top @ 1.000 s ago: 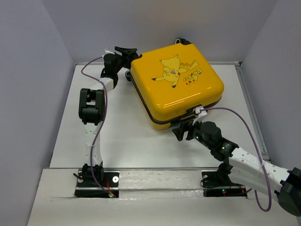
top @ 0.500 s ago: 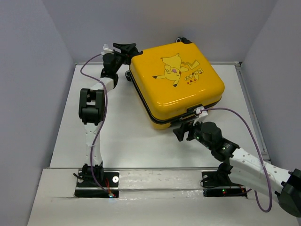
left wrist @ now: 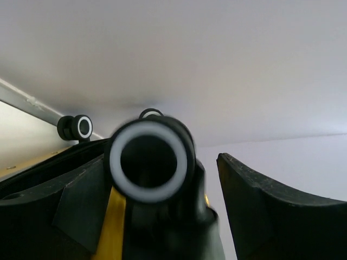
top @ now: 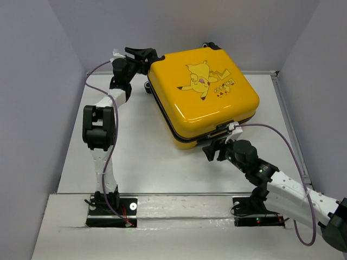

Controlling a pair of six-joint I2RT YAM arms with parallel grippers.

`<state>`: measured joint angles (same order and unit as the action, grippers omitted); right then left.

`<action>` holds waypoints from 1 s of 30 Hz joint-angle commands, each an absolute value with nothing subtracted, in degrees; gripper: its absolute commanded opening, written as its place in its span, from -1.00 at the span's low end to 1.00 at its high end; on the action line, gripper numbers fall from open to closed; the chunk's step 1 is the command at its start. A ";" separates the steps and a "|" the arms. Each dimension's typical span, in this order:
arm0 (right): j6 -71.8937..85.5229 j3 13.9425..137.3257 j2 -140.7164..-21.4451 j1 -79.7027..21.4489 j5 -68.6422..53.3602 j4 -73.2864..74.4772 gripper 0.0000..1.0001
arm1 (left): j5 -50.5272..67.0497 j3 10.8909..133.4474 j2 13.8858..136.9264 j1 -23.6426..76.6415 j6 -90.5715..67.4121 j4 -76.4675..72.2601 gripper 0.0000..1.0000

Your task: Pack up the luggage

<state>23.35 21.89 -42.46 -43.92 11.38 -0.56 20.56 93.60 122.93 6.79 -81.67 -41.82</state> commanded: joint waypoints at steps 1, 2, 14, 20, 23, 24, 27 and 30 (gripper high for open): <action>23.64 24.96 -43.06 -43.77 14.32 -0.53 0.57 | 22.41 97.48 115.05 6.77 -80.08 -45.71 0.71; 23.64 24.96 -43.41 -43.77 14.33 -0.53 0.57 | 22.33 97.04 115.31 6.51 -80.07 -45.53 0.72; 19.43 26.45 -49.56 -43.24 17.49 -7.73 0.00 | 23.47 92.90 120.06 3.34 -78.31 -45.00 0.76; 19.60 26.72 -49.48 -41.40 17.58 -8.26 0.10 | 23.91 92.46 116.46 2.81 -76.83 -45.88 0.75; 19.16 26.46 -50.27 -39.74 16.09 -10.88 0.18 | 23.56 93.25 114.09 2.99 -71.21 -42.90 0.76; 18.90 26.28 -50.80 -39.20 15.39 -11.86 0.18 | 22.77 93.60 113.21 3.08 -69.10 -38.89 0.77; 18.02 26.10 -53.69 -38.67 13.37 -16.25 0.16 | 19.61 92.21 111.63 3.08 -60.75 -32.45 0.81; 17.49 26.72 -57.21 -38.15 12.31 -19.42 0.13 | 16.62 86.24 106.64 3.43 -55.31 -30.06 0.86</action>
<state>19.31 24.03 -53.89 -38.94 14.52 -10.81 20.43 91.42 116.22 3.27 -66.83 -33.67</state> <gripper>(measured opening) 0.576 0.915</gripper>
